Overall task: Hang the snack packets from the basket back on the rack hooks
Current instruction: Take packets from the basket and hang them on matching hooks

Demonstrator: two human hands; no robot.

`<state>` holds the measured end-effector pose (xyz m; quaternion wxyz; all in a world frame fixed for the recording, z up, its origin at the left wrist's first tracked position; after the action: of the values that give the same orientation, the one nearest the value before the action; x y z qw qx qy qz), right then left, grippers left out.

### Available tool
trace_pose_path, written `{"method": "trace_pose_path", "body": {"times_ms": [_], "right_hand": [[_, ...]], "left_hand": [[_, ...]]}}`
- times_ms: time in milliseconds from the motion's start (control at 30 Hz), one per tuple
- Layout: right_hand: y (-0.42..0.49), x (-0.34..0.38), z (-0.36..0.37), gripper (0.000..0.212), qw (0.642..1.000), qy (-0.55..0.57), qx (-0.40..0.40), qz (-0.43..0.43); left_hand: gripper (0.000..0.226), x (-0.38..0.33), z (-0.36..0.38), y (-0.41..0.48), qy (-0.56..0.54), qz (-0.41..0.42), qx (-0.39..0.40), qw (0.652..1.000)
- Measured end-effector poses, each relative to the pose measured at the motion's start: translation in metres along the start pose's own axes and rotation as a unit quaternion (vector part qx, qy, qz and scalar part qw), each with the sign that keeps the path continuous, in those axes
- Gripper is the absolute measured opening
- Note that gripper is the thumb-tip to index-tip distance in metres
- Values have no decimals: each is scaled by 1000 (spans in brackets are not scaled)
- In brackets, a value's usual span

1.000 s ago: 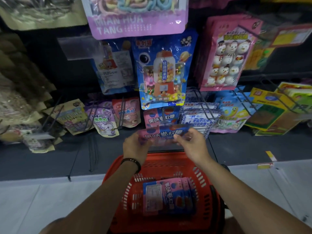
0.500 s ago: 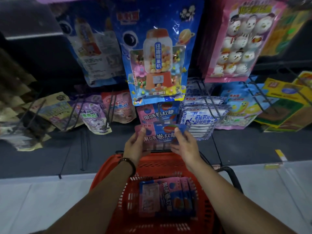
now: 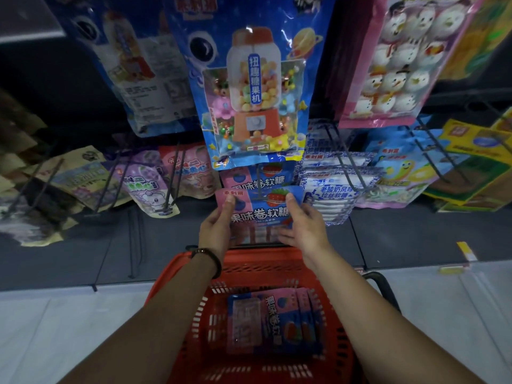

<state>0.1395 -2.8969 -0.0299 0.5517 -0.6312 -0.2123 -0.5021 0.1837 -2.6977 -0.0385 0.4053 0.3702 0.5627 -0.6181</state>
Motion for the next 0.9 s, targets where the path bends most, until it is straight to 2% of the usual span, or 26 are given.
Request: {"method": "trace_pose_path", "body": {"times_ms": [67, 167, 267, 333, 400, 500, 533, 633, 700, 800, 900], "right_hand": [[-3, 3, 1, 53, 1000, -11, 0, -7], [-8, 8, 1, 26, 1000, -6, 4, -5], [-9, 11, 0, 39, 1000, 0, -10, 2], [-11, 14, 3, 31, 1000, -3, -10, -6], [-6, 11, 5, 36, 999, -26, -17, -18], [8, 2, 0, 26, 997, -45, -18, -54], [9, 0, 0, 31, 997, -54, -11, -60], [19, -7, -2, 80, 995, -75, -12, -58], [19, -7, -6, 90, 992, -111, -17, -54], [10, -1, -7, 80, 988, -150, -5, -38], [3, 0, -6, 53, 977, -205, 26, -44]], "left_hand": [[67, 1, 0, -1, -16, -14, 1, 1000], [70, 7, 2, 4, -10, -21, 10, 1000], [62, 3, 5, 6, -25, -36, -4, 999], [56, 4, 6, 12, -30, -41, -7, 999], [55, 5, 7, 16, -28, -39, -12, 999], [55, 2, 12, 20, -32, -44, -13, 998], [54, 0, 14, 22, -34, -48, -18, 998], [56, -2, 17, 34, -29, -60, -40, 997], [52, -4, 18, 41, -18, -60, -51, 997], [42, -7, 18, 45, -15, -56, -48, 997], [44, -9, 20, 48, -16, -49, -30, 998]]}}
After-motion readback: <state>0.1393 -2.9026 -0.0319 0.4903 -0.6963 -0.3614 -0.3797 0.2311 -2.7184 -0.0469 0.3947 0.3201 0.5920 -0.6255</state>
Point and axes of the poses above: each hand's wrist, its own y-axis towards the middle knuckle, its own z-axis out of the palm, x = y × z, the point moved 5 cm from there along y, towards the middle knuckle, and after that the axes turned 4 degrees about x, right-handed, at the moved point
